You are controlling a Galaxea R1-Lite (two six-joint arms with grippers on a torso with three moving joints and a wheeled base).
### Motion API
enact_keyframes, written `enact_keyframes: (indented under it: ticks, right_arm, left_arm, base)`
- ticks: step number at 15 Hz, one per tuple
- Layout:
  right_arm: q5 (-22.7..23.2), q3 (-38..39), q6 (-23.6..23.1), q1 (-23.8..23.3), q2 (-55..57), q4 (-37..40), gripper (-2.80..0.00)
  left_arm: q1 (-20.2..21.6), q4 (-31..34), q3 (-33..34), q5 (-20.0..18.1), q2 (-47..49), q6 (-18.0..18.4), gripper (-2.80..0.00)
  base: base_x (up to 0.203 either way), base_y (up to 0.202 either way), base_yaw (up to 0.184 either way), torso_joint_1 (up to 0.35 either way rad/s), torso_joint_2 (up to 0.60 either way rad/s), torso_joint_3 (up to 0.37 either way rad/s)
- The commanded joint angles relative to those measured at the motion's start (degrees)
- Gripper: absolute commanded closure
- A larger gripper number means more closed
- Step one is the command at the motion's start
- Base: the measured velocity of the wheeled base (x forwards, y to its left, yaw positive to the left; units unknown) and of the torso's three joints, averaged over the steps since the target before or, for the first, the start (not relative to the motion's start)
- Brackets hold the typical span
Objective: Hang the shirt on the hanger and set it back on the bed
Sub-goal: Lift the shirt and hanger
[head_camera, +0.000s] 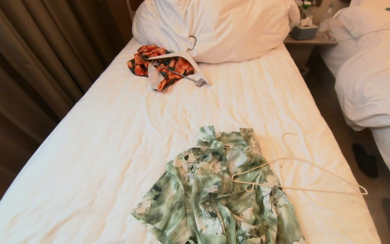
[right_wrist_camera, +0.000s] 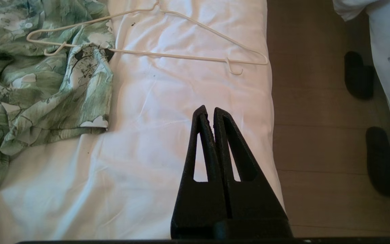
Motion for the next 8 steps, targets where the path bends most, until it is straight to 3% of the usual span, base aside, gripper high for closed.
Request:
enact_keyframes:
  ticks: [1,6,8]
  right_arm:
    - [-0.33,-0.07,0.73,0.02,0.0,0.08,0.0]
    - [-0.95,-0.33,1.2,0.02,0.0,0.09,0.0]
    - [-0.63,-3.94,0.69,-0.03,0.19,0.49,0.0]
  left_arm:
    - [0.02,-0.03,0.01,0.02,-0.01,0.05,0.0]
    - [0.02,-0.03,0.01,0.02,-0.01,0.05,0.0]
    - [0.02,-0.03,0.01,0.02,-0.01,-0.04,0.0]
  base:
    - [0.0,0.0,0.0,0.0,0.0,0.0]
    - [0.0,0.0,0.0,0.0,0.0,0.0]
    - [0.0,0.0,0.0,0.0,0.0,0.0]
